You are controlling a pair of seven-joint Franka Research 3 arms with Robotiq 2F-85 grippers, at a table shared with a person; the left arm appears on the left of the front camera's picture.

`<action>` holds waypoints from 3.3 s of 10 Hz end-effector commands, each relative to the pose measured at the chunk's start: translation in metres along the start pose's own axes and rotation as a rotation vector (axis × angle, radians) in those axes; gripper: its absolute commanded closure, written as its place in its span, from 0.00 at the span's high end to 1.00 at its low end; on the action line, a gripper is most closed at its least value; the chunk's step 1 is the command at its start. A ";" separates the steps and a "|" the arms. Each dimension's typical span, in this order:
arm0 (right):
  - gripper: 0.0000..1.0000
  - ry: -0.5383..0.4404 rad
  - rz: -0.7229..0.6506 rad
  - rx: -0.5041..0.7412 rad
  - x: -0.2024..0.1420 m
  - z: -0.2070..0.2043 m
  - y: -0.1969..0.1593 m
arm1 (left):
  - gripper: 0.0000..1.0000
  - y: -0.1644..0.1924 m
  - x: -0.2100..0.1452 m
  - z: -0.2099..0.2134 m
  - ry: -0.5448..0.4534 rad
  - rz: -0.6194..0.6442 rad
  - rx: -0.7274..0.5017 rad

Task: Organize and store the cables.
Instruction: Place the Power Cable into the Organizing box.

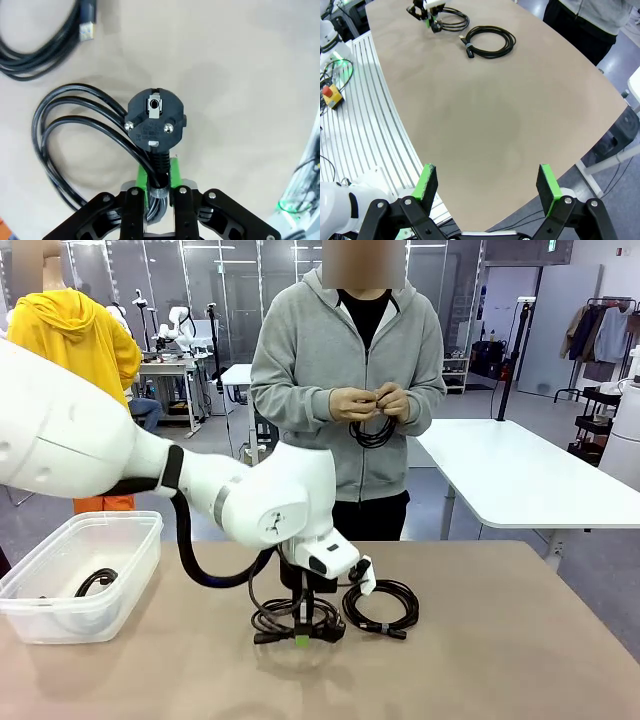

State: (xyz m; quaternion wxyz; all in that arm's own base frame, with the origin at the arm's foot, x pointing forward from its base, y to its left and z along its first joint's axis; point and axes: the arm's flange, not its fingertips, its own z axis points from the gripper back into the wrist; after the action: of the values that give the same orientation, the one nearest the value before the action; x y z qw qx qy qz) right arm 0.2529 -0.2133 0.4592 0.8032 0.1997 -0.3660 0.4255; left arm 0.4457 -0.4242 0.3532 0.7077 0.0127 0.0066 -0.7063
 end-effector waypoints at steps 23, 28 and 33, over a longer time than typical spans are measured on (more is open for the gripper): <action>1.00 -0.012 0.003 0.001 0.001 0.000 0.002 | 0.19 -0.006 -0.371 0.171 -0.068 0.059 0.222; 1.00 -0.012 0.003 0.001 0.001 0.000 0.002 | 0.19 0.038 -0.408 0.124 -0.128 0.311 0.201; 1.00 -0.012 0.003 0.001 0.001 0.000 0.002 | 0.19 0.064 -0.407 0.055 -0.093 0.502 0.127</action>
State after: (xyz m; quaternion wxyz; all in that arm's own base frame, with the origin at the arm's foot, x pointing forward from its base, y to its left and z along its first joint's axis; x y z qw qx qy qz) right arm 0.2522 -0.2132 0.4594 0.8034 0.2006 -0.3653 0.4252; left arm 0.5066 -0.0179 0.4161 0.8524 0.0185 -0.0702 -0.5178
